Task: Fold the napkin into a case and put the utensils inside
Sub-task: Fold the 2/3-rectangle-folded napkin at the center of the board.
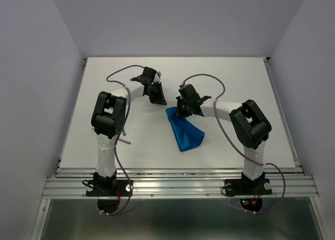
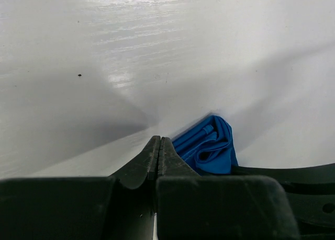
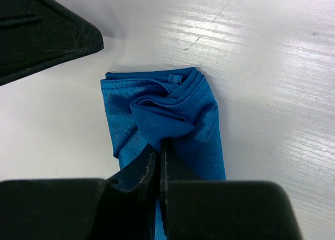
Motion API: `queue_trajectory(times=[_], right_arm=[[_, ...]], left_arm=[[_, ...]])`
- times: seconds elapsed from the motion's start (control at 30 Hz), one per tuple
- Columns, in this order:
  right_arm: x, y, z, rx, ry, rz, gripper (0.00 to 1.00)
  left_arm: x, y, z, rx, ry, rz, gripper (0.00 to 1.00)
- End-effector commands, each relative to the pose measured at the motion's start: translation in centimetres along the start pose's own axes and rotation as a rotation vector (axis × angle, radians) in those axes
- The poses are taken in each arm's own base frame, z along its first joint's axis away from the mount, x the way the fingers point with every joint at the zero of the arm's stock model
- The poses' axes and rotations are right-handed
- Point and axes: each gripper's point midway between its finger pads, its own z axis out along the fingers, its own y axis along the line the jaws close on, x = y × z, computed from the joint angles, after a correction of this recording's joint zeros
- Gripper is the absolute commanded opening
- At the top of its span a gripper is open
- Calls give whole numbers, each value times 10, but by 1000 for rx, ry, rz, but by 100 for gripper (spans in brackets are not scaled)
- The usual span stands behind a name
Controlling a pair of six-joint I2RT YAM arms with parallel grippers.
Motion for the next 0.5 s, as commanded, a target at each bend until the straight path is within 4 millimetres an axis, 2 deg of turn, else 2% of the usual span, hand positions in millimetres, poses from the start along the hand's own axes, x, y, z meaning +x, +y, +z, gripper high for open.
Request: queue_trajectory(times=[0.0, 0.17, 0.4, 0.47], right_arm=[[39, -19, 3, 73, 140, -33, 1], [36, -18, 3, 74, 134, -31, 1], [26, -14, -8, 74, 112, -27, 1], [22, -12, -12, 71, 99, -25, 1]], left_arm=[[0, -3, 4, 0, 13, 31, 0], [17, -2, 14, -5, 51, 41, 0], [40, -1, 9, -13, 76, 31, 0], [41, -3, 3, -14, 65, 30, 0]])
